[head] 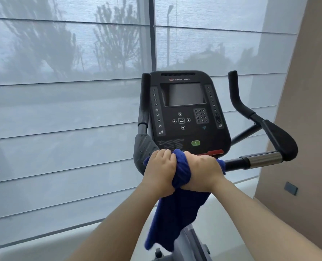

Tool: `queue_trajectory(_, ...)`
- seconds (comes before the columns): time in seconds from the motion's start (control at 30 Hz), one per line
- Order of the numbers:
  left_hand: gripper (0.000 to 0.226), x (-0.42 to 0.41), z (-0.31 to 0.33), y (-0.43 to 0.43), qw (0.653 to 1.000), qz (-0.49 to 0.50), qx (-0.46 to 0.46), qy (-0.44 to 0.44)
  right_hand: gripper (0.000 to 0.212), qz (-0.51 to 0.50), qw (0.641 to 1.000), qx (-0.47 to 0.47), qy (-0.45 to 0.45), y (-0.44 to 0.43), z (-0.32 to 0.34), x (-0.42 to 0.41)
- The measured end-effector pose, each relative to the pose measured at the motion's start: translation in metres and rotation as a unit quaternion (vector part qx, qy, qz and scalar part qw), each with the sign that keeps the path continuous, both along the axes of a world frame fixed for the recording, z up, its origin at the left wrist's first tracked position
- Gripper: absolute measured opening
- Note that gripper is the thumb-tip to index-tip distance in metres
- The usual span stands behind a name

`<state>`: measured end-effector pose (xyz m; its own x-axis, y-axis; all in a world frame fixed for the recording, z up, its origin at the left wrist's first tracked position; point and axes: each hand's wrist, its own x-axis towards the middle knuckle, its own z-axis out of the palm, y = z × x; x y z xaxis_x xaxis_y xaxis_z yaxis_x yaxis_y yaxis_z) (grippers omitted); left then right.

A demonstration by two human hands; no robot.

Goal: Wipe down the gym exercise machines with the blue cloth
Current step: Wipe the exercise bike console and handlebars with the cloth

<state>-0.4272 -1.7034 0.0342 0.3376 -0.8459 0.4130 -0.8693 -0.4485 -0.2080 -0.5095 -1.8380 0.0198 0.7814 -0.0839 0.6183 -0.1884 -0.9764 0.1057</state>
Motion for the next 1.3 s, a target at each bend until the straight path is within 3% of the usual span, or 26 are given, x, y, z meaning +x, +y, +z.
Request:
queue_trajectory(0.1, 0.043, -0.003, -0.005, 0.002, 0.999, 0.008, -0.032, 0.012, 0.027, -0.034, 0.995, -0.011, -0.09, 0.005, -0.011, 0.002)
queue_trajectory(0.2, 0.045, -0.007, -0.004, 0.004, 0.998, 0.014, -0.047, 0.033, 0.029, -0.061, 0.993, 0.023, -0.094, 0.005, -0.016, 0.003)
queue_trajectory(0.37, 0.057, -0.022, -0.005, 0.009, 0.997, 0.041, -0.048, 0.052, 0.056, -0.002, 0.993, 0.117, -0.028, 0.003, -0.008, -0.007)
queue_trajectory(0.5, 0.069, -0.041, -0.011, 0.027, 0.987, 0.02, -0.108, 0.121, 0.072, 0.093, 0.965, 0.242, -0.033, 0.008, -0.011, -0.029)
queue_trajectory(0.67, 0.059, -0.053, -0.004, 0.049, 0.984, -0.002, -0.123, 0.131, 0.041, 0.134, 0.921, 0.347, -0.114, 0.04, -0.01, -0.037)
queue_trajectory(0.73, 0.06, -0.049, 0.006, 0.057, 0.984, -0.001, -0.13, 0.121, 0.042, 0.128, 0.904, 0.38, -0.151, 0.056, -0.003, -0.032)
queue_trajectory(0.9, 0.053, -0.017, 0.036, 0.085, 0.965, -0.021, -0.231, 0.121, 0.06, 0.109, 0.917, 0.286, -0.254, 0.09, 0.028, 0.001)
queue_trajectory(1.0, 0.055, 0.012, 0.044, 0.095, 0.964, 0.012, -0.239, 0.116, 0.063, 0.069, 0.908, 0.32, -0.263, 0.104, 0.036, 0.025)
queue_trajectory(1.13, 0.058, 0.044, 0.022, 0.096, 0.986, -0.081, -0.115, 0.093, 0.03, 0.039, 0.93, 0.289, -0.225, 0.109, 0.015, 0.039)
queue_trajectory(1.3, 0.08, 0.073, 0.007, 0.091, 0.969, -0.17, -0.093, 0.153, 0.069, -0.051, 0.976, 0.186, -0.099, 0.115, -0.004, 0.041)
